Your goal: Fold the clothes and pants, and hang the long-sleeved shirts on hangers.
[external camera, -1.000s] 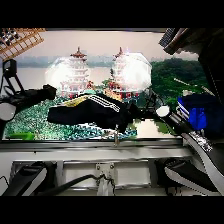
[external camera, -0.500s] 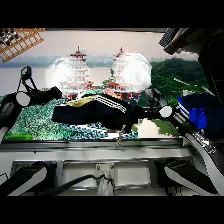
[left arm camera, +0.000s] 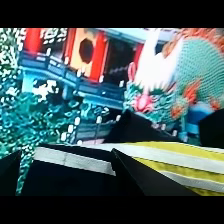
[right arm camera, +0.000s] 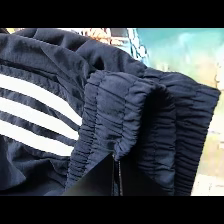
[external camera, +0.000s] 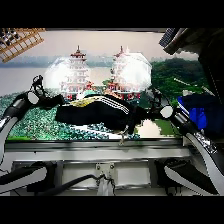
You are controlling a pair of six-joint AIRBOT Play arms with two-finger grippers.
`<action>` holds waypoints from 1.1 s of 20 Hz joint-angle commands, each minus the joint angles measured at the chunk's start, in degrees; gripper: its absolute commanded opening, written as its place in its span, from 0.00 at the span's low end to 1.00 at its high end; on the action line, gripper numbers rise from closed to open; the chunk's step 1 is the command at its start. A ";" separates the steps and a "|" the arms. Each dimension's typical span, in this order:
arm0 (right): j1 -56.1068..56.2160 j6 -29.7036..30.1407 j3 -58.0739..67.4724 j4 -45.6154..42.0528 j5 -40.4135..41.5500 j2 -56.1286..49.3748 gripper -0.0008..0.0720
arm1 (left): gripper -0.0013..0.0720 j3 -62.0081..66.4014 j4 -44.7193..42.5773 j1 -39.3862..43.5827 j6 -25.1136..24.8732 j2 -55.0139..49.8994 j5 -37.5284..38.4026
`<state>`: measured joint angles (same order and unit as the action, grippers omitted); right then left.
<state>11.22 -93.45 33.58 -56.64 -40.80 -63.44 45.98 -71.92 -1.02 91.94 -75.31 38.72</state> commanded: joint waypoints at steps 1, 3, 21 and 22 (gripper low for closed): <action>-0.04 0.07 0.07 -0.31 -0.22 0.04 0.05 | 0.76 0.02 0.04 -0.48 -0.24 -1.84 0.07; -0.04 0.07 0.07 0.00 -0.13 0.04 0.05 | 0.71 0.02 0.72 -0.46 -0.26 -2.16 0.33; -0.04 3.61 14.23 1.53 -9.14 1.33 0.05 | 0.03 6.16 21.81 -0.63 -10.19 14.71 2.14; -0.04 3.63 17.97 1.53 -9.70 1.95 0.05 | 0.03 8.04 21.40 -0.63 -10.16 18.49 0.09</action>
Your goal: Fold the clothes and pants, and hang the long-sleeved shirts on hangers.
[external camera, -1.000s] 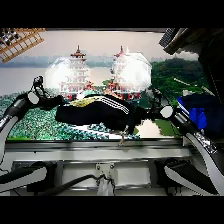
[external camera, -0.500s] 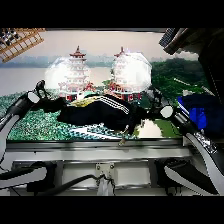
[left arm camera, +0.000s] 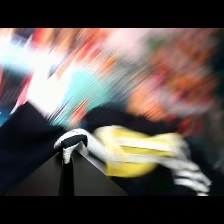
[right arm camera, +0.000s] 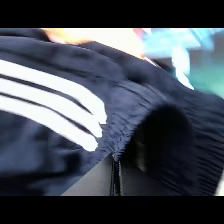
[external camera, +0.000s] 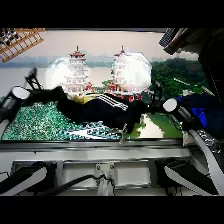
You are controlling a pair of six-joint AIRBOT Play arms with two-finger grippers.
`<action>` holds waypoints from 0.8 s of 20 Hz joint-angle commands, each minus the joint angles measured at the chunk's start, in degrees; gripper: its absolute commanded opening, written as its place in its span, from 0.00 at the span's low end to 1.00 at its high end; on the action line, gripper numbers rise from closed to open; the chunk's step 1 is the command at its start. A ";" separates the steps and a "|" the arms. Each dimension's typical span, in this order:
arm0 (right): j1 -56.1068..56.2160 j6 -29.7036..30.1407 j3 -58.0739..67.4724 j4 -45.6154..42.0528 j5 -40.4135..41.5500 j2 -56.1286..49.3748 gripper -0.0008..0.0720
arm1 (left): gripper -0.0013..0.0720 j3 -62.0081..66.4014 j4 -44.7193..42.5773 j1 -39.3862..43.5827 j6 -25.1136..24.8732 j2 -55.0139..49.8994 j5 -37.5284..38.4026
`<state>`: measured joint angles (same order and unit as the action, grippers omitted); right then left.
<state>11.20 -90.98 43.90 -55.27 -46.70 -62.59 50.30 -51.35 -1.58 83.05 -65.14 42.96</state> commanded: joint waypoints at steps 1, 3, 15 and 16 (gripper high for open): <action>-0.02 1.36 11.89 0.11 -4.50 1.64 0.05 | 0.03 5.31 0.26 -0.07 -1.31 11.82 -6.69; 0.00 2.19 20.65 0.07 -7.15 1.97 0.05 | 0.03 7.58 -1.05 -0.07 -1.27 18.75 -13.88; 10.60 -0.39 49.13 -0.55 -21.64 13.25 0.05 | 0.03 11.74 -8.20 -0.07 -8.11 47.54 -24.35; 11.78 -2.80 49.83 -0.52 -21.64 14.88 0.05 | 0.03 11.74 -9.97 -0.07 -8.11 49.62 -25.57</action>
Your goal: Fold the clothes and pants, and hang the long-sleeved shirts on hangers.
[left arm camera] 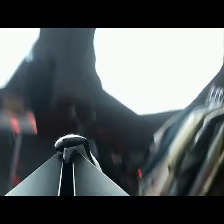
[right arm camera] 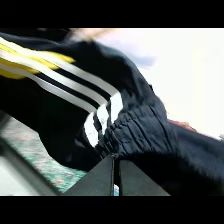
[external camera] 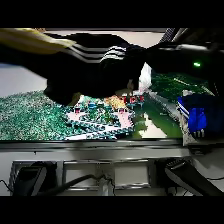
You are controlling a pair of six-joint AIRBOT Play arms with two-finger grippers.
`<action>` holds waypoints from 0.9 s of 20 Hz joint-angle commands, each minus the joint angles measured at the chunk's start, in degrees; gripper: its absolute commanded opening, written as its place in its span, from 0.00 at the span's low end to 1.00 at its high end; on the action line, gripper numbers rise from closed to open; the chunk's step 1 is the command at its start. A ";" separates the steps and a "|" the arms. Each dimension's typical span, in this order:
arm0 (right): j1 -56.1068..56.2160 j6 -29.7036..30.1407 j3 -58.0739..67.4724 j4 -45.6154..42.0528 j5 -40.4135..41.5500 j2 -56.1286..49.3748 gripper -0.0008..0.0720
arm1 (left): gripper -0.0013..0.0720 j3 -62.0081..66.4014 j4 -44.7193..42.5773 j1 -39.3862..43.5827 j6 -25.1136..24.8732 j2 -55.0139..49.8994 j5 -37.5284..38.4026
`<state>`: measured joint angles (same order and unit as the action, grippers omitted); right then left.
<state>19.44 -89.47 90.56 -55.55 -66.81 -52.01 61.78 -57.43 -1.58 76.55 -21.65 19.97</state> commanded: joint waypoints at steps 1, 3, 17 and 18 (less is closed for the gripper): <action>4.52 -6.84 3.63 -0.22 -1.53 5.70 0.05 | 0.03 0.24 -5.79 -0.07 -1.62 7.93 -4.07; 6.62 -11.74 3.72 -0.42 -1.64 8.11 0.05 | 0.03 0.24 -7.04 -0.07 -1.57 9.05 -5.20; 4.44 -27.74 -28.76 -37.75 11.98 -2.89 0.05 | 0.03 0.46 -4.50 20.22 -18.32 -43.60 -18.27; -0.17 -28.17 -28.74 -37.44 16.20 -7.41 0.05 | 0.03 1.16 -4.52 23.19 -19.78 -47.23 -21.44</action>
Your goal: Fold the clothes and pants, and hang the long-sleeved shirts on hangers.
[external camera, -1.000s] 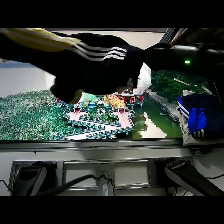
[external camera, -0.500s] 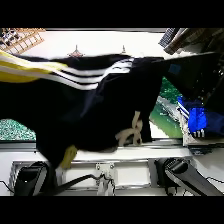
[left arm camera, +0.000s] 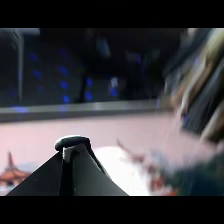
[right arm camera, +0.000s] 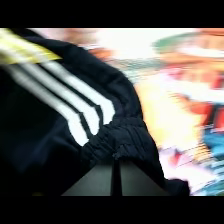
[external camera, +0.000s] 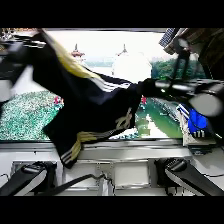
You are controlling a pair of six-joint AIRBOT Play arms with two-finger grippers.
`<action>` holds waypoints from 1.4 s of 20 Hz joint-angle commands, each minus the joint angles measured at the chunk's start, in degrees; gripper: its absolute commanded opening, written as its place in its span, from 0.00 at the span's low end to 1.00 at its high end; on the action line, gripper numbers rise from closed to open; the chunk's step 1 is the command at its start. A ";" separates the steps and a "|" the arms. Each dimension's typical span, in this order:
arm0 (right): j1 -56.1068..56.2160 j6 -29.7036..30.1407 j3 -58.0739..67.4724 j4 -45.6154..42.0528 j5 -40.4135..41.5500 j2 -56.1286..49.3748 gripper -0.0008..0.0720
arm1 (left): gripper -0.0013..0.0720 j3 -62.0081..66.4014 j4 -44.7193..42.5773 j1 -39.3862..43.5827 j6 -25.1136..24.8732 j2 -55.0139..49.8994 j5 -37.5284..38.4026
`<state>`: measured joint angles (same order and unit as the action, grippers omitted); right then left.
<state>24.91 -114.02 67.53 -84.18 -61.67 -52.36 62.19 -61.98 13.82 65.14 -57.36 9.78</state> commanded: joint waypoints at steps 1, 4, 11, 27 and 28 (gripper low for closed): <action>-9.99 -3.56 -4.79 -7.23 14.49 -11.58 0.05 | 0.03 2.01 0.04 10.58 -8.61 -14.73 -12.85; -20.35 0.76 0.90 2.67 13.88 -22.95 0.61 | 0.58 4.00 0.48 15.06 -8.55 -17.46 -12.28; -22.27 5.40 -2.45 4.09 2.64 -16.11 0.60 | 0.36 3.10 4.13 6.49 6.08 -9.16 23.12; -21.64 -2.32 -46.16 16.85 12.28 5.92 0.60 | 0.36 -17.88 4.15 2.62 23.12 9.38 33.62; -21.64 -2.32 -46.16 17.35 13.57 5.42 0.60 | 0.36 -18.43 4.15 2.62 23.58 10.10 33.90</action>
<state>3.20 -116.14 23.55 -68.51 -52.45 -46.59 45.93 -57.84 16.49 87.18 -50.00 42.59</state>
